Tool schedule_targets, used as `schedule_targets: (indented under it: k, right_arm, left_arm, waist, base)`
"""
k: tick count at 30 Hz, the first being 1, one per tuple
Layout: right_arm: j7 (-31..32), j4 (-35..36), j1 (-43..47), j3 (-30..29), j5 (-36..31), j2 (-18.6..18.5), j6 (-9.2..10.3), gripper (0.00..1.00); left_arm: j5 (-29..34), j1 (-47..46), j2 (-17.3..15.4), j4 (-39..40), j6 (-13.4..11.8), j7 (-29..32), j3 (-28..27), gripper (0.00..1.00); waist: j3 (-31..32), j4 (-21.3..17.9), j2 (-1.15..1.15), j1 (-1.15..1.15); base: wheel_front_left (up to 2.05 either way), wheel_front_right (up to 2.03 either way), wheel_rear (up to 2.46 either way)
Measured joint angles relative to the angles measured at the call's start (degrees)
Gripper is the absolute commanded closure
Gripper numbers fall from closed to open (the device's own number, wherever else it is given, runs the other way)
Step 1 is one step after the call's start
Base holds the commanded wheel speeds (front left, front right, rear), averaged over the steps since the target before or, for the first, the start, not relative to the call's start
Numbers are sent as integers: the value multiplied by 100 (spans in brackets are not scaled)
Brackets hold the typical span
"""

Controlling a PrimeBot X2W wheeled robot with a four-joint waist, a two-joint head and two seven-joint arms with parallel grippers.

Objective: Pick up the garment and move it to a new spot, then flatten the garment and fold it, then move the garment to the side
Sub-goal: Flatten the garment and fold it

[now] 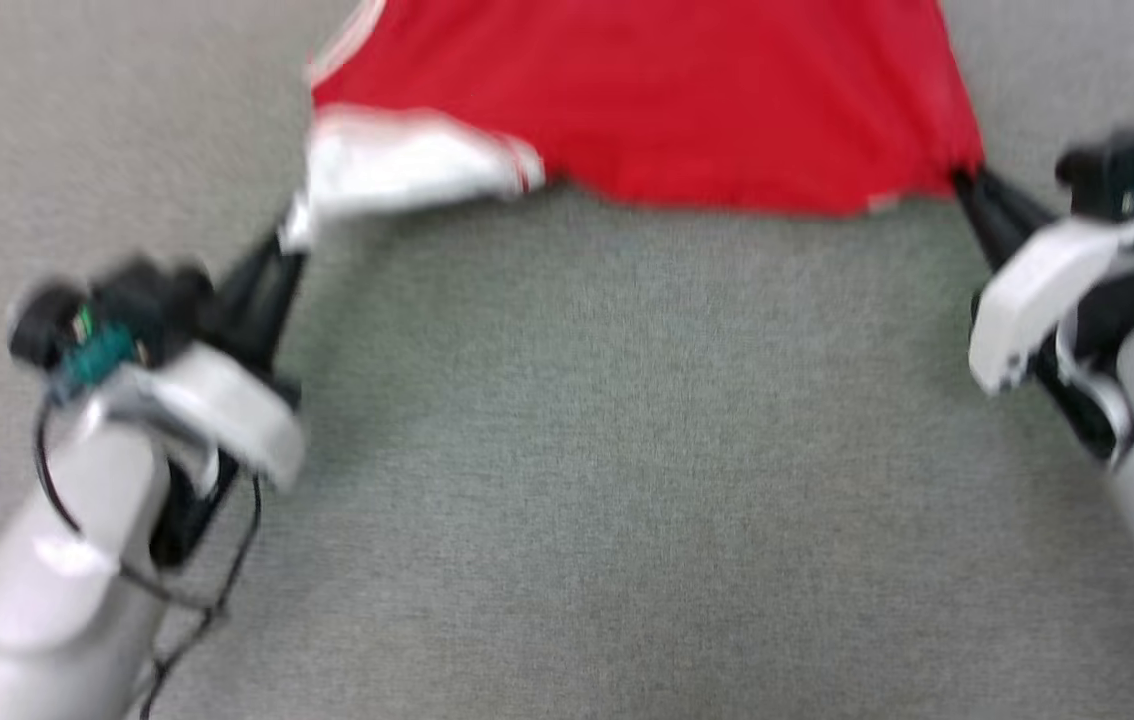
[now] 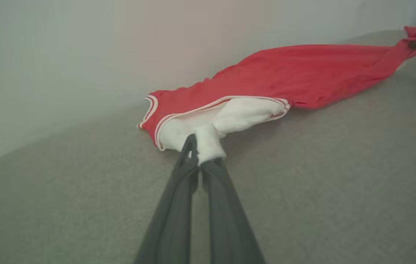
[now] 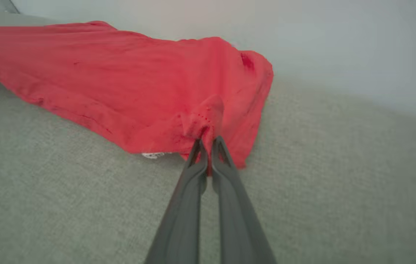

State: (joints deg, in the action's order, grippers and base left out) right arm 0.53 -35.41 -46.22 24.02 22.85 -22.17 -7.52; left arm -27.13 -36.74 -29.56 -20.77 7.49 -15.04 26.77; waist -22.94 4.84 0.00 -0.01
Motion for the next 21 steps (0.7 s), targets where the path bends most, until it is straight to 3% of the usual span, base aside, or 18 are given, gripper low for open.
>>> schedule_targets:
  k: [2,11,18,21]
  right_arm:
    - [47,255,645,293,423,-231,1,100]
    - [147,773,1967,520,1213,-615,1,100]
    - [348,1249,3092,288,1715,-960,1,100]
    - [466,1517,3582,143,1820,-1078,1,100]
  left_arm:
    - [-140,899,-218,314,-45,158,104,100]
    - [-414,2657,-667,1358,-358,715,323,100]
    - [-714,3840,-1016,2243,-647,1144,447,100]
    - [-747,4214,-1237,2544,-658,1388,576,100]
  waist:
    - [415,46,0,-1]
    - [1272,139,0,-1]
    - [1777,169,0,0]
    - [1928,162,0,0]
  base:
    - [0,0,0]
    - [0,0,0]
    - [0,0,0]
    - [0,0,0]
